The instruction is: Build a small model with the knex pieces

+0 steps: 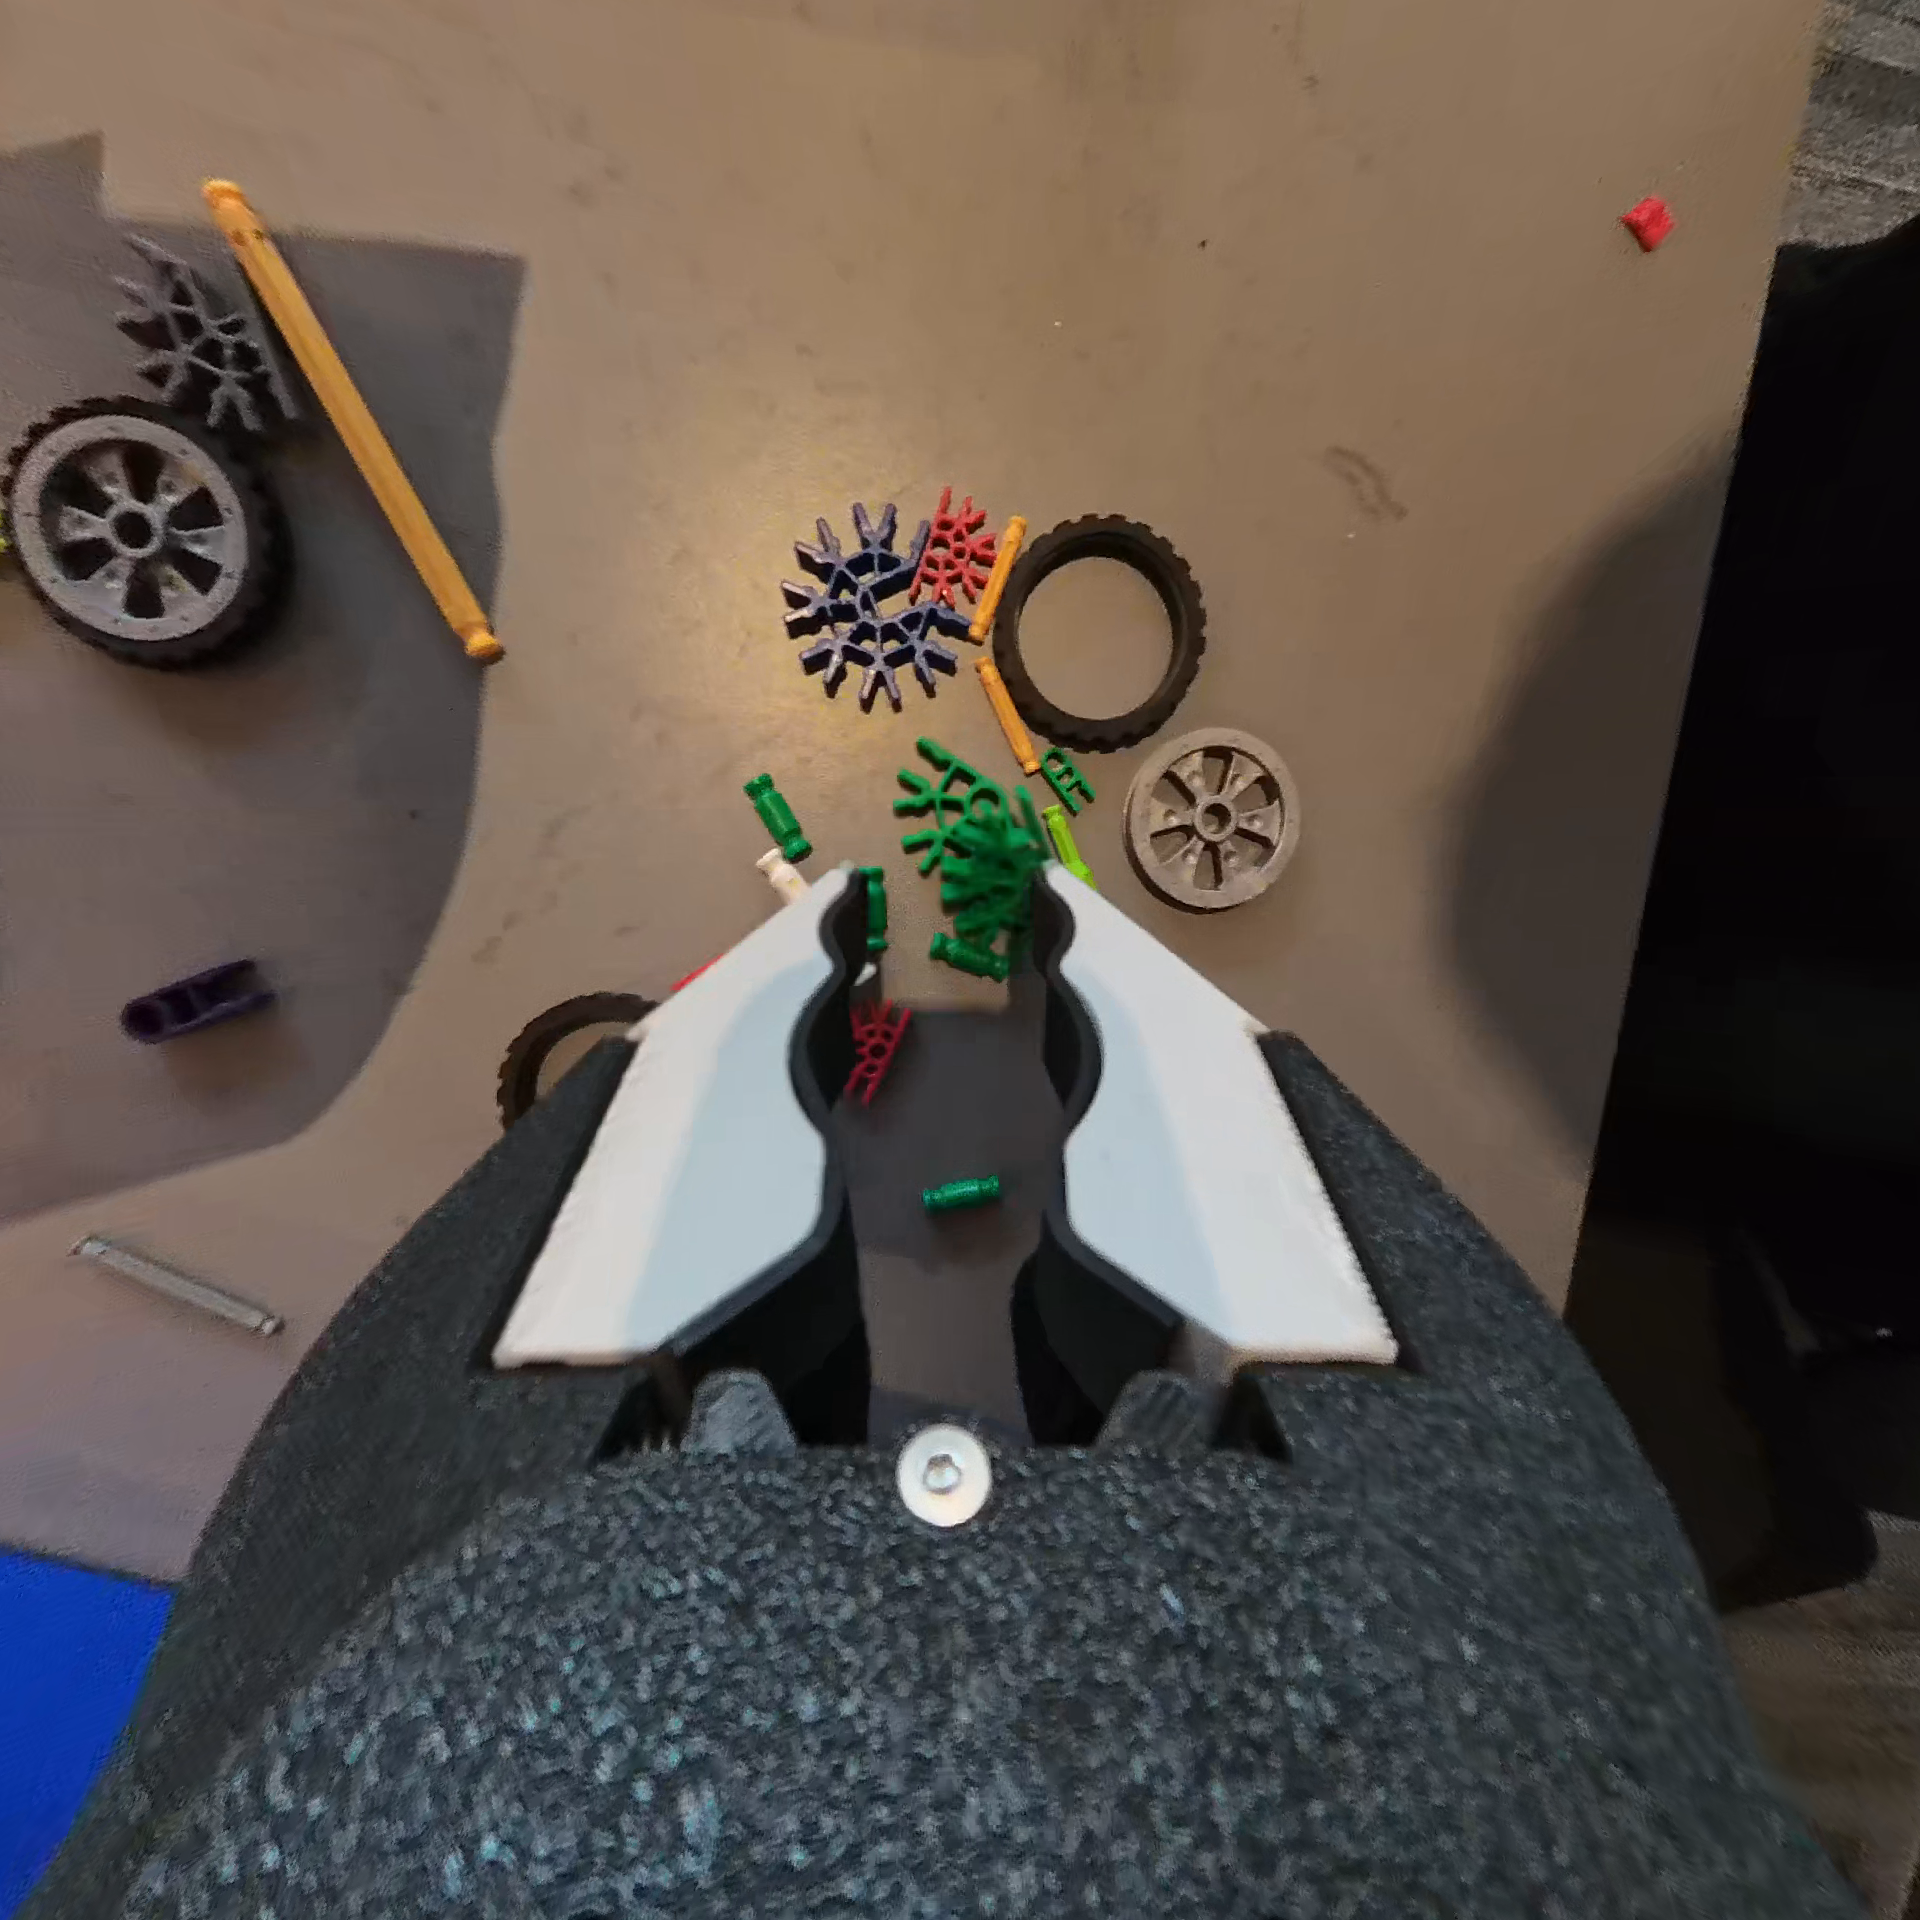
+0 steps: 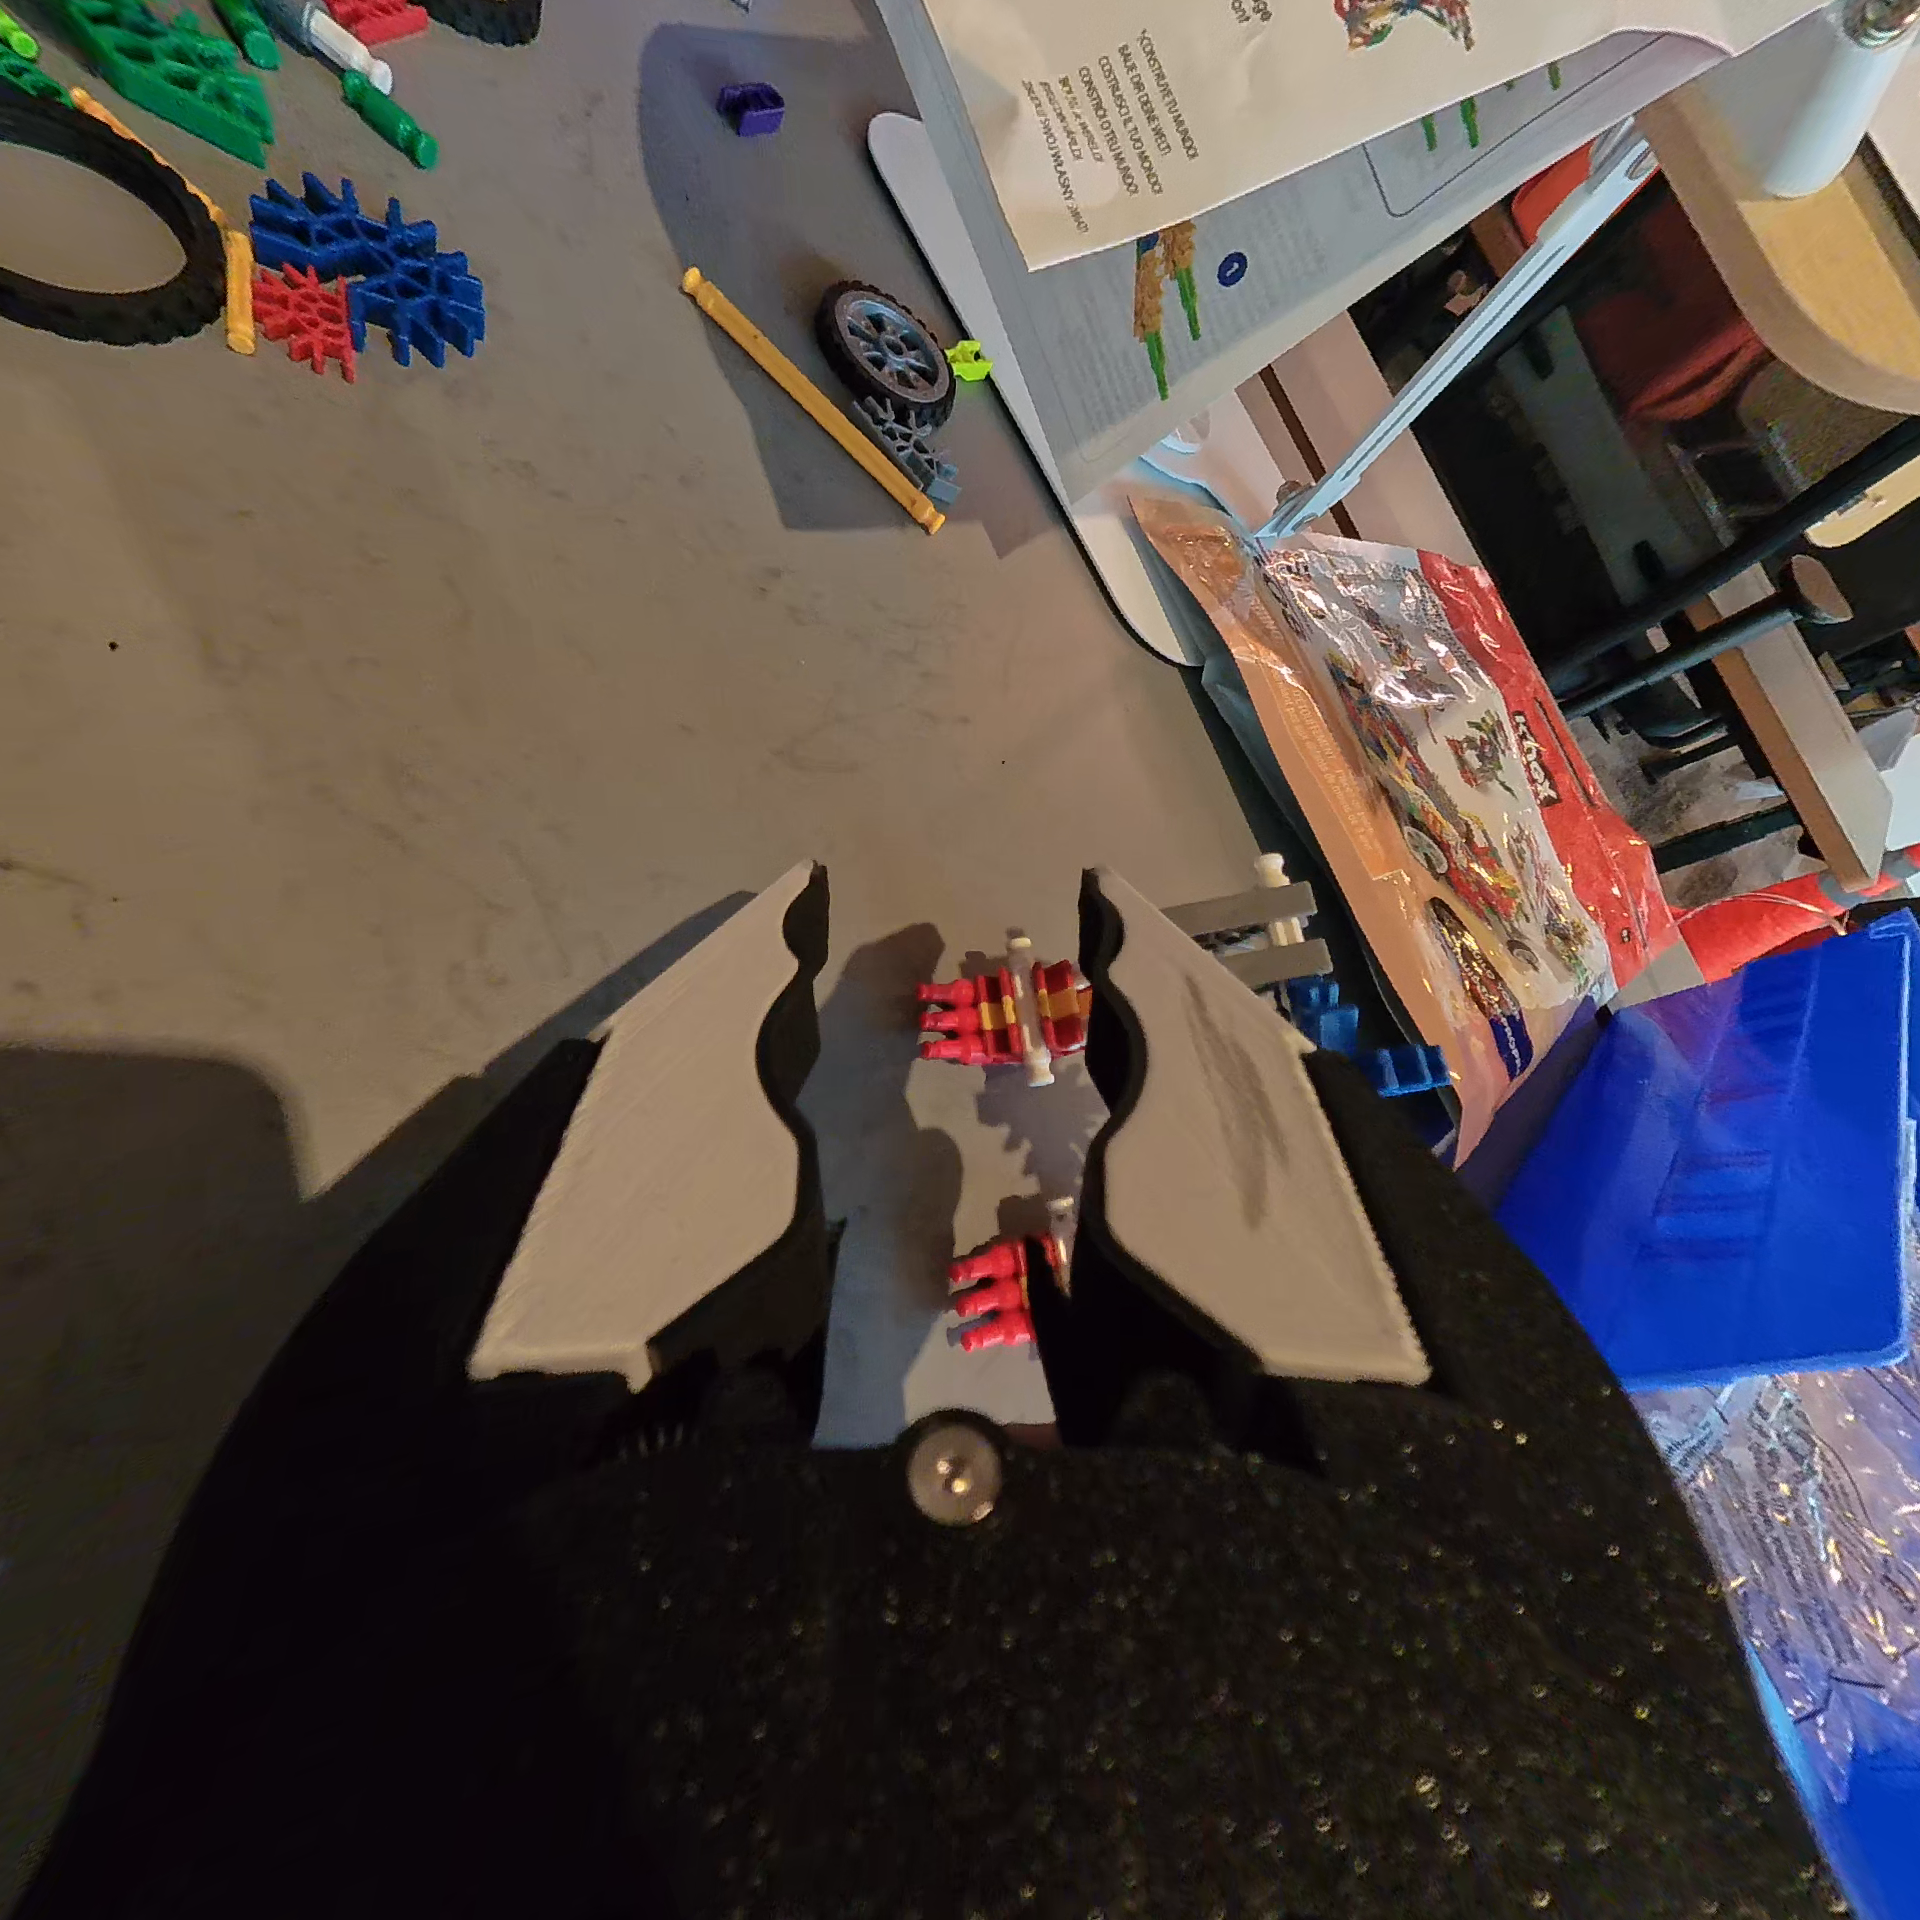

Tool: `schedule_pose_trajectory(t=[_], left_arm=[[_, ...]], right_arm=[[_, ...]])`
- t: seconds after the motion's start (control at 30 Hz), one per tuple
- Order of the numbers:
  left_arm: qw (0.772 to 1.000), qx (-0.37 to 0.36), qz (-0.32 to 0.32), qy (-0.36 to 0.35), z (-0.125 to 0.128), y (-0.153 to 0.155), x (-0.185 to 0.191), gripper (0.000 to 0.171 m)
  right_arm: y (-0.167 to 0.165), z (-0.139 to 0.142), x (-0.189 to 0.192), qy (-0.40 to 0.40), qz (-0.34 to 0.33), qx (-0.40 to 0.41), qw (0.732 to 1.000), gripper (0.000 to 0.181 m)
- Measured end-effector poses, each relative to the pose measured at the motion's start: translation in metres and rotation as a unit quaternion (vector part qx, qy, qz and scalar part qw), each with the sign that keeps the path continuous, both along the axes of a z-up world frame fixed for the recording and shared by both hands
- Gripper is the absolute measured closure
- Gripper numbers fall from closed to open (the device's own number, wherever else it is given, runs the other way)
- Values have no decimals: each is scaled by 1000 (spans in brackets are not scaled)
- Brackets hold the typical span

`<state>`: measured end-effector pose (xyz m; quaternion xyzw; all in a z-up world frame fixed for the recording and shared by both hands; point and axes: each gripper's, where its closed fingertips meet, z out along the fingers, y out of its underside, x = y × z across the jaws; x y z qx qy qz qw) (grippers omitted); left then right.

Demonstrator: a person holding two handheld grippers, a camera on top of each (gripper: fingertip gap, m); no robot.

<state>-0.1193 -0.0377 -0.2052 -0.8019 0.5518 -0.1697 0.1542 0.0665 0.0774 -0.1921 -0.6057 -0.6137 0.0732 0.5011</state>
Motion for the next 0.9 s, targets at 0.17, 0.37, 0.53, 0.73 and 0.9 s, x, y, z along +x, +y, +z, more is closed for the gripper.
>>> schedule_pose_trajectory(t=[0.17, 0.37, 0.53, 0.73, 0.9], left_arm=[[997, 63, 49, -18, 42, 20, -25, 132], [977, 152, 150, -5, 107, 45, -111, 134], [956, 163, 239, 42, 117, 50, -196, 135], [943, 122, 294, 95, 93, 37, -266, 135], [940, 75, 296, 155, 70, 15, -295, 138]], right_arm=[[0, 0, 0, 0, 0, 0, 1000, 133], [0, -2, 0, -3, 0, -1, 1000, 133], [-1, -2, -1, -4, 1, -1, 1000, 133], [-1, -5, -1, -8, 1, -3, 1000, 133], [0, -8, -1, -11, 1, -7, 1000, 133]])
